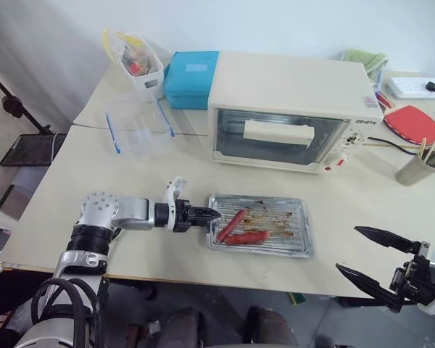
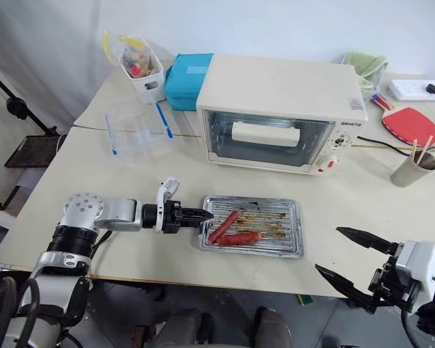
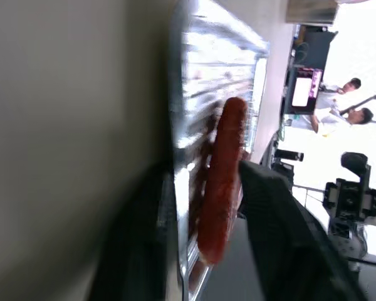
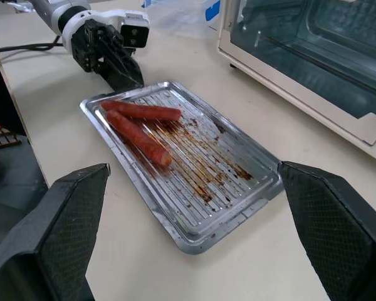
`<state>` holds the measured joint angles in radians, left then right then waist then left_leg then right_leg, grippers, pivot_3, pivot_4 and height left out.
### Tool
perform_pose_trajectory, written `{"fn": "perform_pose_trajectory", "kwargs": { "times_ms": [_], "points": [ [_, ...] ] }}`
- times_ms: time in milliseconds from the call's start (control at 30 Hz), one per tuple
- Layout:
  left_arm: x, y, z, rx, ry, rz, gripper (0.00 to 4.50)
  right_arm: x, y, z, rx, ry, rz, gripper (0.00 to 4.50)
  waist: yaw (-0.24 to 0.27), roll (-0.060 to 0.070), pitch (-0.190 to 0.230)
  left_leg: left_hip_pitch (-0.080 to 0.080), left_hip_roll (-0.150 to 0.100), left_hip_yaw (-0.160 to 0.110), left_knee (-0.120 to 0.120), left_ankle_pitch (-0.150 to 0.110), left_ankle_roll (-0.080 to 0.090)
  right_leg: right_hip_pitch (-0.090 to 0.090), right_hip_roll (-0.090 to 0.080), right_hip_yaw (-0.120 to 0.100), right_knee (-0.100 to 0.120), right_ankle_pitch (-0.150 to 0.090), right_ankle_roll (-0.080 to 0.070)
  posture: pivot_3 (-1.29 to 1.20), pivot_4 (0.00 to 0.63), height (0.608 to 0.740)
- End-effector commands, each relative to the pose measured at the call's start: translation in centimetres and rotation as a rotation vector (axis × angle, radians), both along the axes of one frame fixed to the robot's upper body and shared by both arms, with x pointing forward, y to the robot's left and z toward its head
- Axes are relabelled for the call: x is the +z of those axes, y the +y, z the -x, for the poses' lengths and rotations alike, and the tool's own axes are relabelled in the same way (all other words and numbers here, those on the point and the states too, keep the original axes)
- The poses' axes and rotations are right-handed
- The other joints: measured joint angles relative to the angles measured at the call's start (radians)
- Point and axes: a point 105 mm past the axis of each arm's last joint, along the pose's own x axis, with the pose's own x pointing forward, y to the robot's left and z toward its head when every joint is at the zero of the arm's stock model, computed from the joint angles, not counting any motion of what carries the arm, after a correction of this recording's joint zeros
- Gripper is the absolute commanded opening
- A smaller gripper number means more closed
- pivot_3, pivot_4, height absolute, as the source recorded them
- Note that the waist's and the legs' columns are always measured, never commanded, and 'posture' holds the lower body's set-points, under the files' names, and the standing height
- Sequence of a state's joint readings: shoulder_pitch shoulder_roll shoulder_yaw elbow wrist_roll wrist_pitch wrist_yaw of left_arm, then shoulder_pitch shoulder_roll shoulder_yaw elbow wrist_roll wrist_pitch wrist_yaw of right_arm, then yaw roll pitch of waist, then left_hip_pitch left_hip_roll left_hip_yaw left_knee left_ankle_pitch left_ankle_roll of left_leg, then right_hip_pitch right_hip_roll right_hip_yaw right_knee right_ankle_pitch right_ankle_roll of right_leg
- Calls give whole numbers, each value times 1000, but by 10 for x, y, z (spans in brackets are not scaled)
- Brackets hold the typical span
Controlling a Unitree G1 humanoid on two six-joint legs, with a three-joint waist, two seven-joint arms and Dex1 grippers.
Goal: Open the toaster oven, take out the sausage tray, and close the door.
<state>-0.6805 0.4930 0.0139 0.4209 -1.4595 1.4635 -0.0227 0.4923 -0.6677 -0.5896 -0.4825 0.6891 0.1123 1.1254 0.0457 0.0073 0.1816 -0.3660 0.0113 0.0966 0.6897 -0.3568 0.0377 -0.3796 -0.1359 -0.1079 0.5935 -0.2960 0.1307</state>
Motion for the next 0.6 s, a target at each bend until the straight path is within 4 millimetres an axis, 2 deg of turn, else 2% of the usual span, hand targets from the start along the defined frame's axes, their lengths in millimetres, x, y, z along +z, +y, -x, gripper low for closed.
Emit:
{"fn": "perform_pose_trajectory", "kwargs": {
  "times_ms": [33,67,133,233,333,400,500,600],
  "points": [
    [-2,30,3,55,-107,-82,2862,0,0,-3,15,1,3,4500,-7,0,0,0,0,0,0,0,0,0,1,0,0,0,0,0,150,740],
    [-1,36,4,65,-156,-97,3116,0,-1,-3,18,2,3,4500,-14,0,0,0,1,0,-1,0,-1,0,1,0,0,0,-1,0,150,740],
    [12,59,3,117,-449,-118,3682,-1,-2,-6,31,7,4,4500,-31,0,0,2,2,1,-3,0,-2,0,2,1,0,-1,-2,0,150,740],
    [24,81,16,57,-734,-173,4463,-1,-2,-8,46,7,5,4500,-46,0,0,12,4,9,-11,-1,-8,2,2,4,-3,-3,-6,0,150,740],
    [38,103,31,25,-1009,-228,4463,0,-4,-11,63,7,6,4500,-46,1,0,11,6,11,-12,-2,-14,-3,2,5,-2,-5,-9,0,150,740],
    [45,116,36,37,-1133,-282,4463,1,-4,-13,84,9,9,4500,-43,0,0,10,7,11,-13,-2,-14,-5,-6,7,-1,-5,-9,0,150,740],
    [48,126,40,28,-1232,-346,4463,1,-4,-17,107,5,17,4500,-31,1,0,3,5,9,-13,-3,-12,-12,-11,9,0,-5,-9,0,150,740],
    [46,128,47,-18,-1277,-380,4463,1,-5,-22,123,0,21,4500,-27,1,0,-3,4,9,-11,0,-5,-15,-12,6,1,-4,-8,0,150,740]
  ]
}}
